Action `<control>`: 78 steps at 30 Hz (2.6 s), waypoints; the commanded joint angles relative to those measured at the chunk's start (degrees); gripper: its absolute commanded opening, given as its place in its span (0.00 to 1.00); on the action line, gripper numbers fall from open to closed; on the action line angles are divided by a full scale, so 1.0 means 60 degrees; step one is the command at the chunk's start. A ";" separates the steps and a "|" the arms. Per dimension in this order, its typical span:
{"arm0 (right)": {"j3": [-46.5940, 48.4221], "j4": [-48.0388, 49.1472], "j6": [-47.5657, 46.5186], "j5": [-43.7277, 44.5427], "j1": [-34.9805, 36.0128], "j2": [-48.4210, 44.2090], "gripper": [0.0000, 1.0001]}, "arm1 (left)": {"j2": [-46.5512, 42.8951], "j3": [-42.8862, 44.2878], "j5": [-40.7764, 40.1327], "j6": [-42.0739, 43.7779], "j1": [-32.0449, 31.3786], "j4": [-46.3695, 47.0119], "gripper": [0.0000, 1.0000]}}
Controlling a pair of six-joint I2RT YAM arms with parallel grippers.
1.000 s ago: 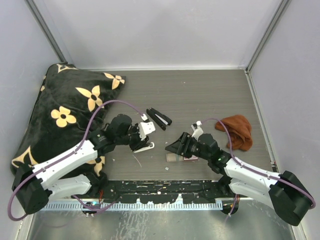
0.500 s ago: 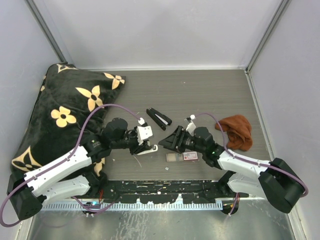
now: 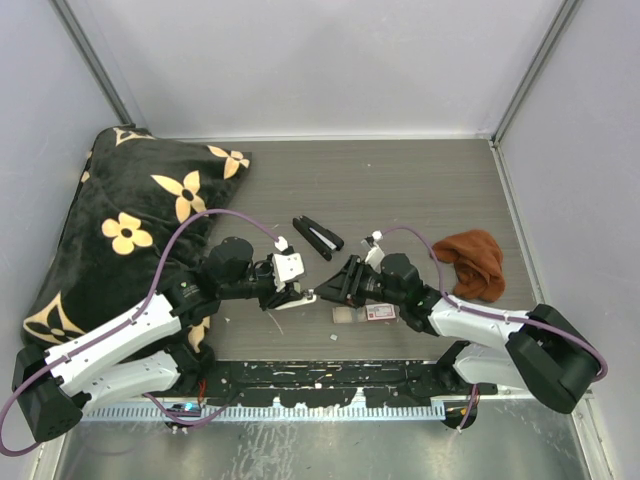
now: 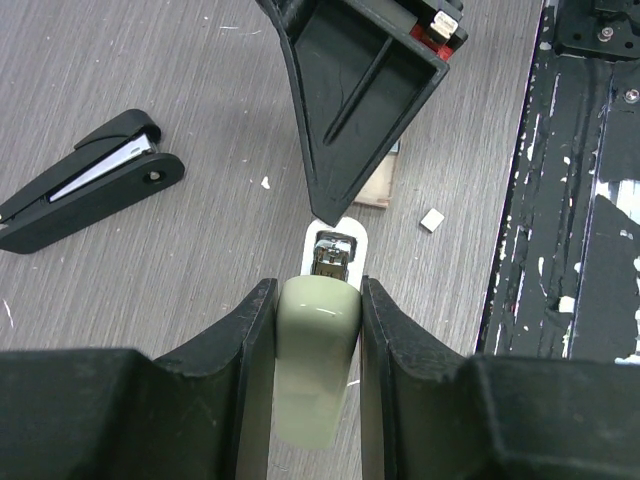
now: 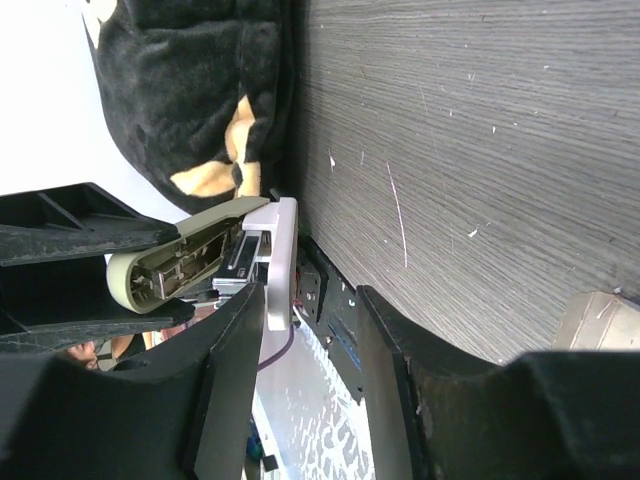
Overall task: Load the staples into the stapler
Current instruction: Open the stapler at the center of the board.
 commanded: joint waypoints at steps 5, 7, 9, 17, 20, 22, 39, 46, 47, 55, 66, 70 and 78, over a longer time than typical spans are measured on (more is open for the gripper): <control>0.0351 0.0936 0.0157 -0.0253 0.0247 0.0481 0.44 | -0.0255 0.0012 0.0144 -0.0067 -0.0057 0.0849 0.00; 0.0394 0.1140 0.0220 -0.0342 0.0284 0.0665 0.43 | -0.0224 0.0011 0.0171 -0.0082 -0.0064 0.0839 0.00; 0.0462 0.1290 0.0254 -0.0407 0.0356 0.0809 0.42 | -0.0222 0.0013 0.0173 -0.0083 -0.0072 0.0836 0.00; 0.0628 0.1745 0.0336 -0.0311 0.0539 0.1283 0.40 | -0.0334 -0.0049 0.0252 -0.0137 -0.0081 0.0947 0.00; 0.0672 0.2113 0.0467 -0.0358 0.0565 0.1502 0.37 | -0.0398 -0.0078 0.0252 -0.0193 -0.0075 0.1042 0.00; 0.0708 0.2280 0.0508 -0.0450 0.0567 0.1611 0.29 | -0.0448 -0.0130 0.0248 -0.0215 -0.0084 0.1108 0.00; 0.0824 -0.1182 -0.1031 0.1739 0.0098 -0.1296 0.01 | -0.0362 0.0275 -0.0416 -0.1286 -0.0084 0.1070 0.98; 0.1397 -0.2845 -0.2196 0.3120 0.0165 -0.1726 0.01 | 0.0986 0.2428 -0.1983 -0.5260 -0.0076 0.0437 0.98; 0.1447 -0.3010 -0.2293 0.3342 0.0202 -0.1759 0.01 | 0.1165 0.2662 -0.2308 -0.5898 -0.0075 0.0348 0.98; 0.1657 -0.3663 -0.2562 0.4265 0.0385 -0.1833 0.01 | 0.2250 0.3133 -0.3877 -0.8199 -0.0522 -0.0079 0.97; 0.1682 -0.3884 -0.2697 0.4351 0.0486 -0.1819 0.01 | 0.3929 0.3566 -0.4590 -0.8049 -0.0916 -0.0702 0.95; 0.1701 -0.3905 -0.2740 0.4369 0.0526 -0.1880 0.01 | 0.4395 0.3647 -0.4648 -0.7907 -0.0918 -0.0745 0.96; 0.1640 -0.4088 -0.2730 0.4495 0.0540 -0.2152 0.01 | 0.4386 0.3088 -0.4938 -0.7941 -0.0918 -0.0575 0.98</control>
